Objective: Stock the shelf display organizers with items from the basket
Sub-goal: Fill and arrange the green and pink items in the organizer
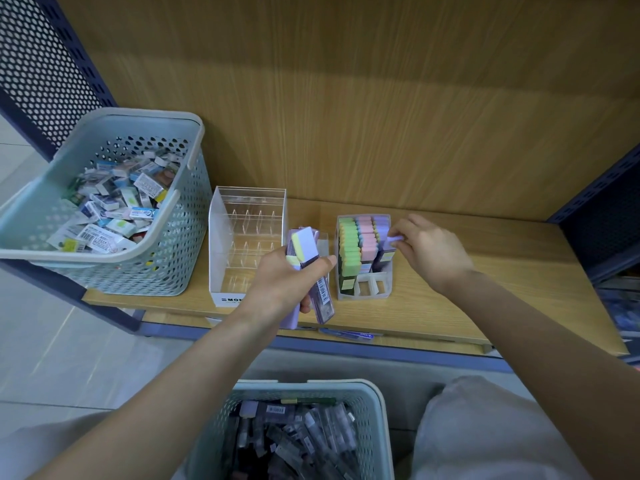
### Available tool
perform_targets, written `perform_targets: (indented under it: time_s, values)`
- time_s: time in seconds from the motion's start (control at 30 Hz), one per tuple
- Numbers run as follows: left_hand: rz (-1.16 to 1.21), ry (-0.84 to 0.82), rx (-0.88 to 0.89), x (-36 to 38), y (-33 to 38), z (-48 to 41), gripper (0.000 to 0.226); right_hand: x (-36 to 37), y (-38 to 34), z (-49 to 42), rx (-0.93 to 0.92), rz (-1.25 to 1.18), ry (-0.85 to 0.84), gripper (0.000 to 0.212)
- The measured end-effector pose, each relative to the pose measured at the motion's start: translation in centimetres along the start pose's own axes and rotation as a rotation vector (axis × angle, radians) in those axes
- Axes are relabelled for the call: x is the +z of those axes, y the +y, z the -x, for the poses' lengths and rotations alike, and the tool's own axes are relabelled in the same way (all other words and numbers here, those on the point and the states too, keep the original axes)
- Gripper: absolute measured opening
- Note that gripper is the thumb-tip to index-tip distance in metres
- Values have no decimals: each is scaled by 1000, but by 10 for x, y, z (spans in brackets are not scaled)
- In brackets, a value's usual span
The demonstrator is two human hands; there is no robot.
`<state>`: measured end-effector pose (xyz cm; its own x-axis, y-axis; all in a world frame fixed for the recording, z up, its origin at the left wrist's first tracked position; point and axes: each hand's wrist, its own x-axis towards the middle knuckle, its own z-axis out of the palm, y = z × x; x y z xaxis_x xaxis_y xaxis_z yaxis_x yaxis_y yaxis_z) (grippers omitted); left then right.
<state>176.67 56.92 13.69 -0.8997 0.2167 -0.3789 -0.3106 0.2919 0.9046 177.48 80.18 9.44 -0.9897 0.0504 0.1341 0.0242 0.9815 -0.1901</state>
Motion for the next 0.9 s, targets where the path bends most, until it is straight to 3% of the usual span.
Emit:
perform_targets:
  time_s: [0.23, 0.53, 0.6, 0.67, 0.77, 0.9]
  values:
    - [20, -6, -7, -1, 1, 1, 18, 8, 1, 0, 3, 80, -146, 21]
    - [26, -67, -4, 3, 2, 4, 26, 14, -13, 3, -42, 266, -108, 35]
    - [22, -78, -8, 3, 1, 4, 29, 5, -26, 7, 1, 66, -53, 29]
    - [30, -79, -11, 4, 0, 4, 30, -9, -47, 12, 115, -404, -41, 23]
    - [-63, -84, 32, 6, -1, 5, 26, -30, -83, 22, 240, -927, -208, 26]
    - [-200, -120, 93, 13, -6, 10, 17, -41, -103, 36, 185, -1000, -240, 21]
